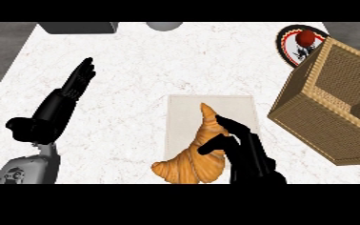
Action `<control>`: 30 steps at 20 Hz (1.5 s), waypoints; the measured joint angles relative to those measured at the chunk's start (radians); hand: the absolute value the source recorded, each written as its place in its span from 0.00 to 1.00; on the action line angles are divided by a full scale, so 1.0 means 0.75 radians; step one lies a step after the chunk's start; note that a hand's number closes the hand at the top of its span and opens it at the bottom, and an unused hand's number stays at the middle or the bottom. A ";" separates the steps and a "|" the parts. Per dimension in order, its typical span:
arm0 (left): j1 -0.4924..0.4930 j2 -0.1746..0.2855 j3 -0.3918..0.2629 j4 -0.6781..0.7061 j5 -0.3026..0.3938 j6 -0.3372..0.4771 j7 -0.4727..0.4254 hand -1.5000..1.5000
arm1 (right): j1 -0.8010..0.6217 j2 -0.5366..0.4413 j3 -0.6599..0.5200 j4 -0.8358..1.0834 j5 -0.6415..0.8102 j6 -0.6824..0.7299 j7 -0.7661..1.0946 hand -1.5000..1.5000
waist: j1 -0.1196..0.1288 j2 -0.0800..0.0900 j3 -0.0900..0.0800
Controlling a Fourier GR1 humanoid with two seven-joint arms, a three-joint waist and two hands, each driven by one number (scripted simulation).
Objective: Pick the croissant from the placemat and place it in the basket
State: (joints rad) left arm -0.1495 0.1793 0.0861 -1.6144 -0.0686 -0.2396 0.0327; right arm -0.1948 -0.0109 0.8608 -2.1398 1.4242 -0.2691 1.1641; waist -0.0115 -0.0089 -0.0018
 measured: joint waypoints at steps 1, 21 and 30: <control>0.002 0.000 0.001 0.002 -0.001 0.000 -0.003 0.50 | -0.008 0.000 -0.012 -0.022 0.020 0.025 0.015 1.00 | 0.001 0.001 0.000; -0.025 -0.025 -0.025 0.025 -0.031 0.011 -0.009 0.50 | -0.452 -0.009 -0.924 0.046 -0.089 0.324 -0.101 1.00 | 0.017 0.012 0.002; -0.031 -0.024 -0.013 0.028 -0.018 0.002 -0.009 0.50 | -0.526 -0.144 -1.335 0.162 -0.281 0.350 -0.202 1.00 | 0.015 0.012 0.002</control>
State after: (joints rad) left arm -0.1728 0.1613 0.0766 -1.5935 -0.0823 -0.2382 0.0260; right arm -0.5894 -0.1187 -0.1404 -2.0180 1.2132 -0.0064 1.0125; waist -0.0004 -0.0002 -0.0001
